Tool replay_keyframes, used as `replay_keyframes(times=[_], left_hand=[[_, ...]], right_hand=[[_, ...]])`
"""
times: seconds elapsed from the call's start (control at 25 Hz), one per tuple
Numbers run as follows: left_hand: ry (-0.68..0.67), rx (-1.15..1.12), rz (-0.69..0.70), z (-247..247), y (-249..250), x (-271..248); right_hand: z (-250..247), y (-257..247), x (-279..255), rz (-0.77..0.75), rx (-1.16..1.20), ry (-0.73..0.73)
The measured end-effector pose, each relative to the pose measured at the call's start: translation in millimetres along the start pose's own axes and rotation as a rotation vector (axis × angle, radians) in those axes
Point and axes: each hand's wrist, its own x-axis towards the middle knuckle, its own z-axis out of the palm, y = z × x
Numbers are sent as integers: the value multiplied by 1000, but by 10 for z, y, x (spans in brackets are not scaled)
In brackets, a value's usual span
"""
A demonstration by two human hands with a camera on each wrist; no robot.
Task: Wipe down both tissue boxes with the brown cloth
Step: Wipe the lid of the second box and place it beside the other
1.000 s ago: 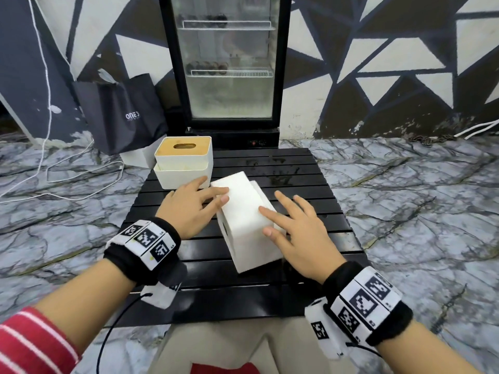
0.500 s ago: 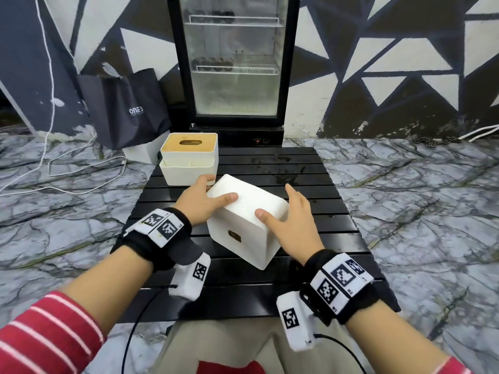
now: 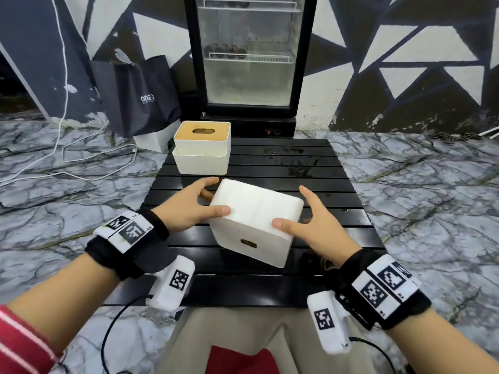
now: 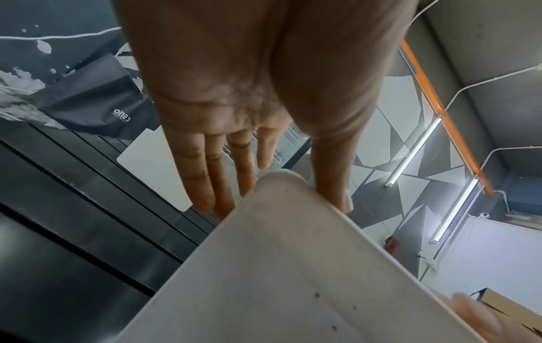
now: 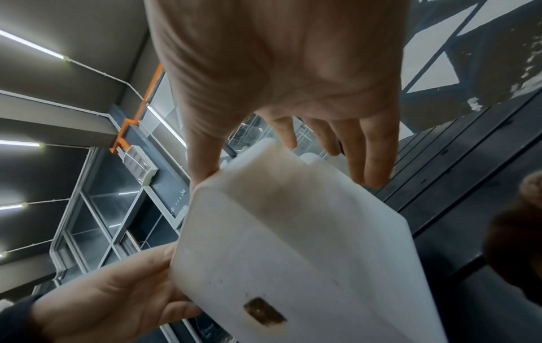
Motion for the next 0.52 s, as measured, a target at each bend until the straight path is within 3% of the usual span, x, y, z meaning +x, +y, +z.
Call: replay_keyframes(times=[0.36,0.52], left_hand=[[-255,223,-8,-110,-7,-274],[-207,201,51,-109,63,-330]], right_hand=[[86,-13,-221,-70,39,-166],[85,45,-253,-181,106,-164]])
